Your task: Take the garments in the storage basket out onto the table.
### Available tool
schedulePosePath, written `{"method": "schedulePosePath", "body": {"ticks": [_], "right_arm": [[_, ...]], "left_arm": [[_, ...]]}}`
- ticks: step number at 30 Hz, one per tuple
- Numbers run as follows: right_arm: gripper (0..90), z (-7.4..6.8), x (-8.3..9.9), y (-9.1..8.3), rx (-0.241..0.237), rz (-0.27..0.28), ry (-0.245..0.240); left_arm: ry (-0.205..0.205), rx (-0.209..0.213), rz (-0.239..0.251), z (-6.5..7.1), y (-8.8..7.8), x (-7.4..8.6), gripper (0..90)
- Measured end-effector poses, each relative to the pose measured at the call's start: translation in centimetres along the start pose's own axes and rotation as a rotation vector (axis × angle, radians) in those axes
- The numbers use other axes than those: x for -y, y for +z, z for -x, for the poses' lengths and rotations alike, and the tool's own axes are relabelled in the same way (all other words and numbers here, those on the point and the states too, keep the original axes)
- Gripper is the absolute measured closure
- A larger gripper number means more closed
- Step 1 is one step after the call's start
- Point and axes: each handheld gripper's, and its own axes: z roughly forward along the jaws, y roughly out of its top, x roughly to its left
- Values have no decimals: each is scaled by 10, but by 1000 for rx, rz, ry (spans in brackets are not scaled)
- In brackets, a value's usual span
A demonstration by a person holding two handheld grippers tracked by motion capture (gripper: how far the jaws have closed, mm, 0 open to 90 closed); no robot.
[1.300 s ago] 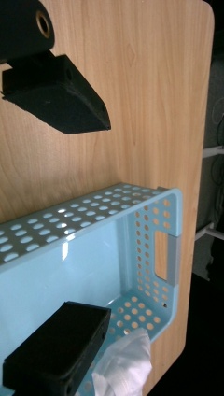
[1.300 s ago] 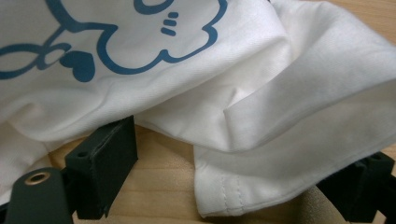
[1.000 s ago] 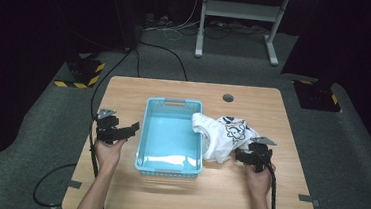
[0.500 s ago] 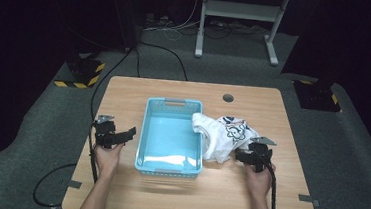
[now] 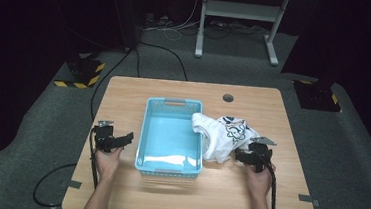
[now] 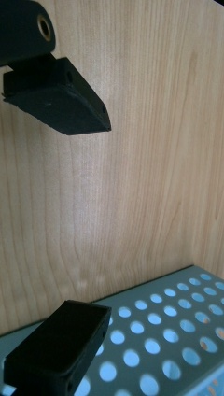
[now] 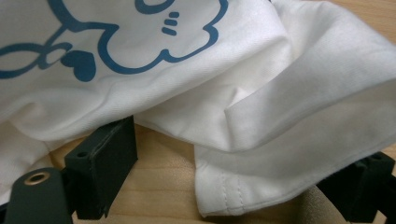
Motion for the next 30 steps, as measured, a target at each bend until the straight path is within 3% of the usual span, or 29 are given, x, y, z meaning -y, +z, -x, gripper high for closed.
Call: {"method": "schedulePosePath", "body": {"ticks": [20, 30], "right_arm": [[127, 0, 0, 0, 0, 0, 0], [127, 0, 0, 0, 0, 0, 0]], "left_arm": [[52, -59, -21, 7, 12, 2, 100], [47, -91, -28, 5, 20, 11, 91]]}}
